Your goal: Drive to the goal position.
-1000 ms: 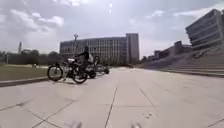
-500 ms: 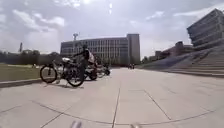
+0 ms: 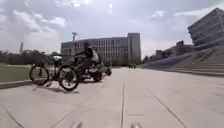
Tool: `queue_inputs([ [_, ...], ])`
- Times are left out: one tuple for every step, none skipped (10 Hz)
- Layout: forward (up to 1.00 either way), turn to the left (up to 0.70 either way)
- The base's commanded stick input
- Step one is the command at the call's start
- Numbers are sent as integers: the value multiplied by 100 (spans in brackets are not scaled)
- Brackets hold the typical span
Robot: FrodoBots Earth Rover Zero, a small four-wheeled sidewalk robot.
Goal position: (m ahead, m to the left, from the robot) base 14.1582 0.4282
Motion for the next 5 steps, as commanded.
queue_inputs([
  [98,4],
  [20,4],
  [8,2],
  [7,2],
  [8,2],
])
